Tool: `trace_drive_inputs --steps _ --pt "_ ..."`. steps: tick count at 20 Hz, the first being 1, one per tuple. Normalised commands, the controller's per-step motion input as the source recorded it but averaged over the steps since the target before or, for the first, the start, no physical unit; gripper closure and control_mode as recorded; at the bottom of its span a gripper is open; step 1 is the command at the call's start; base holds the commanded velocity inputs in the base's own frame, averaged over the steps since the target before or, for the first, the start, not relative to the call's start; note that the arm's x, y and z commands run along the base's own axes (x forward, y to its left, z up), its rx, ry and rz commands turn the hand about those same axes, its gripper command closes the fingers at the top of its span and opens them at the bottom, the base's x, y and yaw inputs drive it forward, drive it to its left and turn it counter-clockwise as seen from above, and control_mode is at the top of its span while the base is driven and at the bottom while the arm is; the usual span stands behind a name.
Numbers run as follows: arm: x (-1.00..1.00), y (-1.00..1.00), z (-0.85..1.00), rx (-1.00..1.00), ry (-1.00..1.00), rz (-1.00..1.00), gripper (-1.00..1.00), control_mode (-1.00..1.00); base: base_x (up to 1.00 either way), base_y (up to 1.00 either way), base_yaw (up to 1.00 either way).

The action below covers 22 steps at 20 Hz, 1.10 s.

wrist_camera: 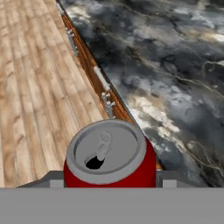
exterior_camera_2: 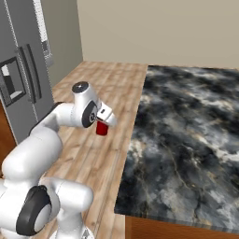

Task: Pick the juice, can, bottled drink from the counter and place them in the open cabinet.

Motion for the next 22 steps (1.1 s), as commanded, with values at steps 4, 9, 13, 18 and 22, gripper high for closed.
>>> trace_drive_inputs --steps 4,9,13,18,22 --pt "-0.36 0.17 0.18 0.00 0.00 0.31 1.00 -1.00 0.00 0.00 0.00" --pt "-0.56 0.20 0.33 0.00 0.00 0.15 1.00 -1.00 0.00 0.00 0.00" --pt "-0.38 0.17 0.49 0.00 -0.01 0.02 1.00 -1.00 0.00 0.00 0.00" --pt "-0.36 0.04 0.42 0.00 -0.01 0.00 1.00 -1.00 0.00 0.00 0.00" --pt "-0.07 0.01 0.04 0.00 -0.01 0.00 1.00 -1.00 0.00 0.00 0.00"
